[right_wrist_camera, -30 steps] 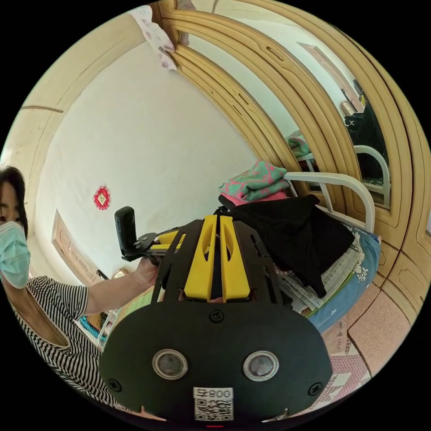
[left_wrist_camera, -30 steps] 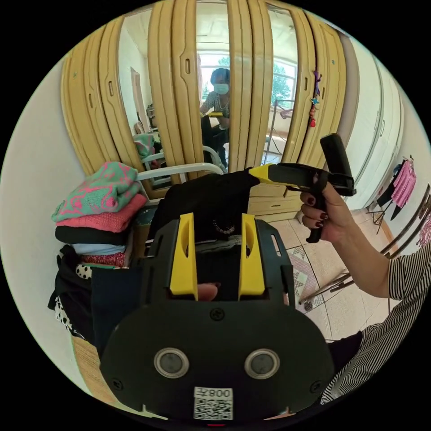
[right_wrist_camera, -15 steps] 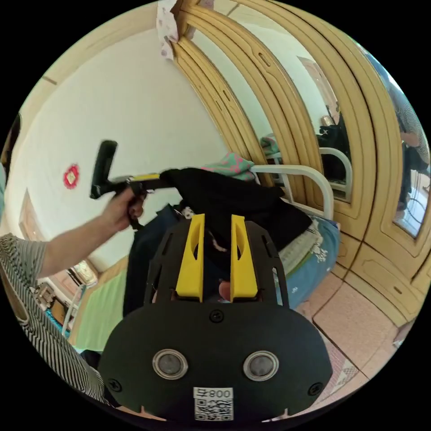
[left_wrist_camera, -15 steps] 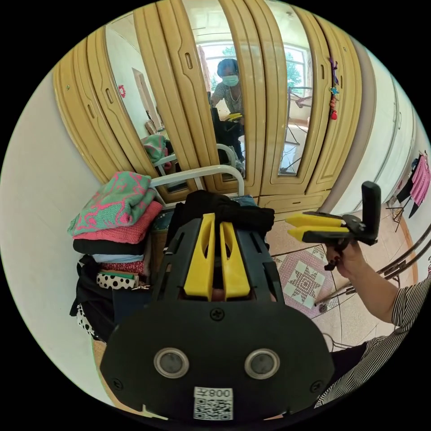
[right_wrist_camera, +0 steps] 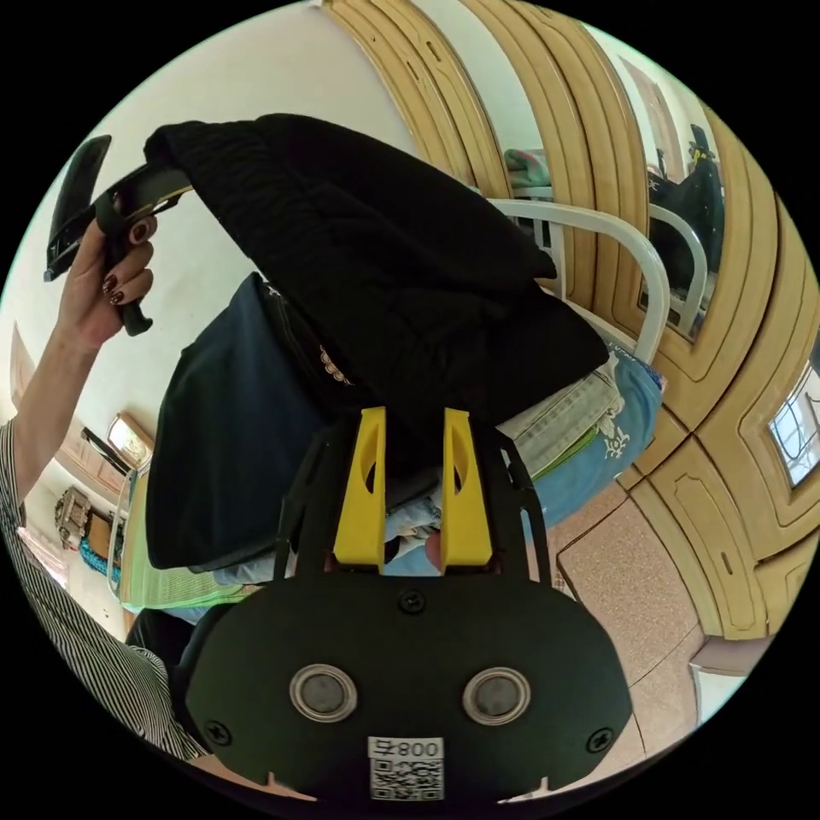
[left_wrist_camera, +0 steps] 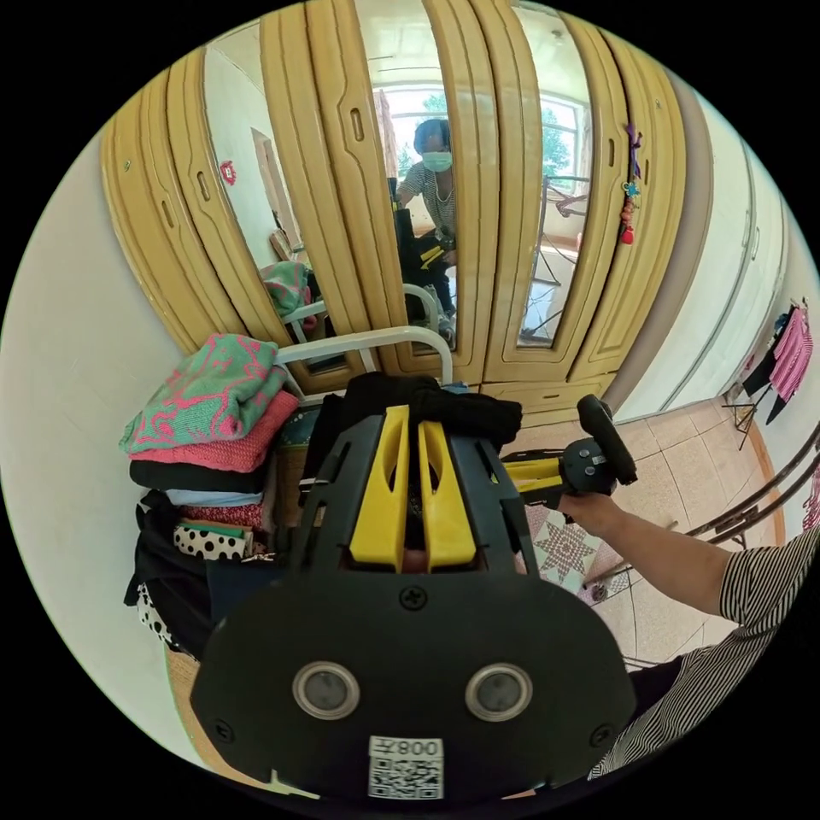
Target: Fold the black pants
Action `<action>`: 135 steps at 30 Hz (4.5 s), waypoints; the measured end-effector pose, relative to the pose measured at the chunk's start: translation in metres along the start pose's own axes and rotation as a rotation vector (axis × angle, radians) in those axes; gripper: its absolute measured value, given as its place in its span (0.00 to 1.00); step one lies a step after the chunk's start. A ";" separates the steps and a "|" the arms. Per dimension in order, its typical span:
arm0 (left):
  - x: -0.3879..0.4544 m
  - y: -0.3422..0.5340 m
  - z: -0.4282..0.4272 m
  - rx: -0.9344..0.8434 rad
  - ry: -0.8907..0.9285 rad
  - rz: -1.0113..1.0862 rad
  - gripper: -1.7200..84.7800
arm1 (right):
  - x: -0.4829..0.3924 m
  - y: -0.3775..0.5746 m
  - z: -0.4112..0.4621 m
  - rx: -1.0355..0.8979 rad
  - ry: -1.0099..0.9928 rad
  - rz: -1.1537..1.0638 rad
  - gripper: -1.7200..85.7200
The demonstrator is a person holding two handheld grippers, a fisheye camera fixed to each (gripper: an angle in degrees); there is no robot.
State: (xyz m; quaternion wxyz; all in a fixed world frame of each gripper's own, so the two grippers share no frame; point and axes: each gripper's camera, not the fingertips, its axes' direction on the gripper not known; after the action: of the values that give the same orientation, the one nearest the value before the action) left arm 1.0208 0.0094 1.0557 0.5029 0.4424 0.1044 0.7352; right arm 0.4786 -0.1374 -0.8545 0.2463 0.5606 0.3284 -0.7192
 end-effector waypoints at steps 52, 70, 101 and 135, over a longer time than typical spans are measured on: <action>-0.309 -0.312 -0.464 0.560 0.472 -0.337 0.06 | -0.061 0.089 -0.136 0.137 -0.165 0.208 0.20; -0.260 -0.429 -0.901 0.746 0.405 -0.160 0.05 | -0.226 0.074 -0.182 0.209 0.255 0.035 0.25; -0.217 -0.078 -1.767 1.053 -0.437 -0.708 0.06 | -0.663 -0.021 -0.320 -0.036 -0.274 -0.804 0.05; -0.135 0.435 -1.870 0.618 -0.396 -1.934 0.11 | -1.025 -0.063 0.065 -0.853 -0.169 -0.778 0.14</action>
State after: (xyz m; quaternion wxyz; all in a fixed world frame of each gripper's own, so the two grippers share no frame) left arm -0.6596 0.2365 0.1451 0.7515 0.3924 0.5147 -0.1279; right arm 0.6472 -0.1586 0.1600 0.1934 0.1909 0.7500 -0.6030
